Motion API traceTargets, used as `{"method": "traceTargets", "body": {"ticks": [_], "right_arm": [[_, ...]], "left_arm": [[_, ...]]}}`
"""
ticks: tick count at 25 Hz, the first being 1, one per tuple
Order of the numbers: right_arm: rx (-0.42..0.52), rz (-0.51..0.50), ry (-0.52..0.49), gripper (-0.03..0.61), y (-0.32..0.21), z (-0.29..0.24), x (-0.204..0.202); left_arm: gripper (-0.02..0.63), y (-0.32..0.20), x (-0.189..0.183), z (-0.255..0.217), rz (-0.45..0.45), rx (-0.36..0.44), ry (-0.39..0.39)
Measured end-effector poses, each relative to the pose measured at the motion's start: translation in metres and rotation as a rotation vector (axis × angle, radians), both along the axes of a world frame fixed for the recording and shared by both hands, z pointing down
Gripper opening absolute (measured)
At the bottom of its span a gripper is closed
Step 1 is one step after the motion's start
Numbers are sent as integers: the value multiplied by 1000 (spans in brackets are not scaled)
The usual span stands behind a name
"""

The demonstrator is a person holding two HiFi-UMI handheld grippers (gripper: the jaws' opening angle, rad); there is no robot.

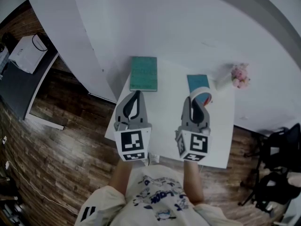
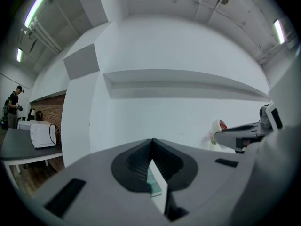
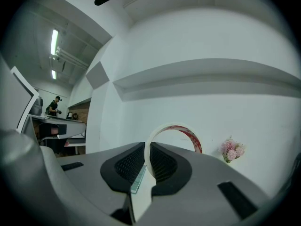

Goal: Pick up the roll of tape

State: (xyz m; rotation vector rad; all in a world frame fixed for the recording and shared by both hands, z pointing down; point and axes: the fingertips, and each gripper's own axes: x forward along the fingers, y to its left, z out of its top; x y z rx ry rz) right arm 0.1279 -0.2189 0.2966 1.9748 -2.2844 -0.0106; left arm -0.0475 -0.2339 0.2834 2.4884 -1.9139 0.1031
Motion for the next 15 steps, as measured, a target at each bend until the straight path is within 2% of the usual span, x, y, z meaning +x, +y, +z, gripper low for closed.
{"method": "traceTargets", "body": {"ticks": [3,9,15], "right_arm": [[-8,9,7,34,3,4,4],[37,4,-12,34,3,-9,-1],[19,-2,-16,34,3,-7,-1]], "left_arm": [[3,3,-1,-1,-5,-1,11],[3,5,-1,-2,-2,4,1],[3,5,1,-1,-1,-1,-4]]}}
